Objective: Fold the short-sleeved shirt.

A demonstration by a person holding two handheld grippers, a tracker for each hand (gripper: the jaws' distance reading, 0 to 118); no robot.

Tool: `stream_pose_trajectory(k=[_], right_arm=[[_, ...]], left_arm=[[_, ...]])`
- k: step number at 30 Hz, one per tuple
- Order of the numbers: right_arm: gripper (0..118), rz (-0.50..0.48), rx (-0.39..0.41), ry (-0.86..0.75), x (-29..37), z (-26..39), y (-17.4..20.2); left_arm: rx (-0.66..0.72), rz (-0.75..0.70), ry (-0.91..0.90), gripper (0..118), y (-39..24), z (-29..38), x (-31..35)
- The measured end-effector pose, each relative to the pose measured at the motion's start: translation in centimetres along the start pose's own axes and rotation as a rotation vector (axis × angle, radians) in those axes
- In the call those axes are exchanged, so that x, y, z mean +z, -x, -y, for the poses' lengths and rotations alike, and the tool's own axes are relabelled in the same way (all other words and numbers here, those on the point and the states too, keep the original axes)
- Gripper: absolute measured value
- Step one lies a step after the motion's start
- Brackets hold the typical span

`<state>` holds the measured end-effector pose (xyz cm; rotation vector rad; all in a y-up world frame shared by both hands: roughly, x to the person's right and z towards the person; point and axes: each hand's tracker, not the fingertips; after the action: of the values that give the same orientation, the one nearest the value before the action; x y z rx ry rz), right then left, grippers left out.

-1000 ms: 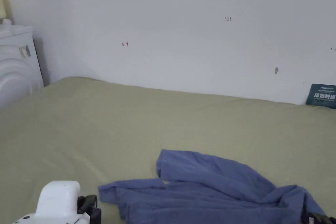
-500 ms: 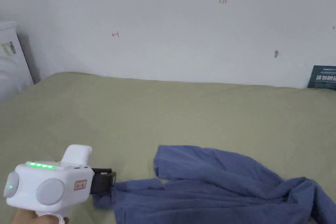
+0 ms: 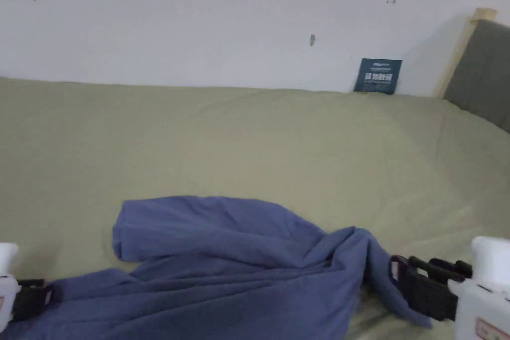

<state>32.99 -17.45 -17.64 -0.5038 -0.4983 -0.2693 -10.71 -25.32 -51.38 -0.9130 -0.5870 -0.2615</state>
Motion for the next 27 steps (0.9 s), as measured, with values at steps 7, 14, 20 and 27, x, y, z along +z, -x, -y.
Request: stream_pose_trajectory(k=[7, 14, 20, 27], right_arm=[[115, -0.035, -0.046, 0.189, -9.8, -2.5, -2.4], [7, 0.049, 0.046, 0.316, -15.8, -2.7, 0.8], [7, -0.028, 0.04, 0.2, -13.5, -4.6, 2.3], [7, -0.132, 0.04, -0.025, -10.3, -9.8, 3.7]], left_arm=[[0.014, 0.089, -0.034, 5, -0.7, -0.3, 1.5], [0.115, 0.139, -0.093, 5, 1.4, -1.4, 1.8], [0.145, 0.188, -0.187, 5, 1.6, -3.2, 4.5], [0.123, 0.21, -0.294, 5, 1.6, -7.0, 8.6]])
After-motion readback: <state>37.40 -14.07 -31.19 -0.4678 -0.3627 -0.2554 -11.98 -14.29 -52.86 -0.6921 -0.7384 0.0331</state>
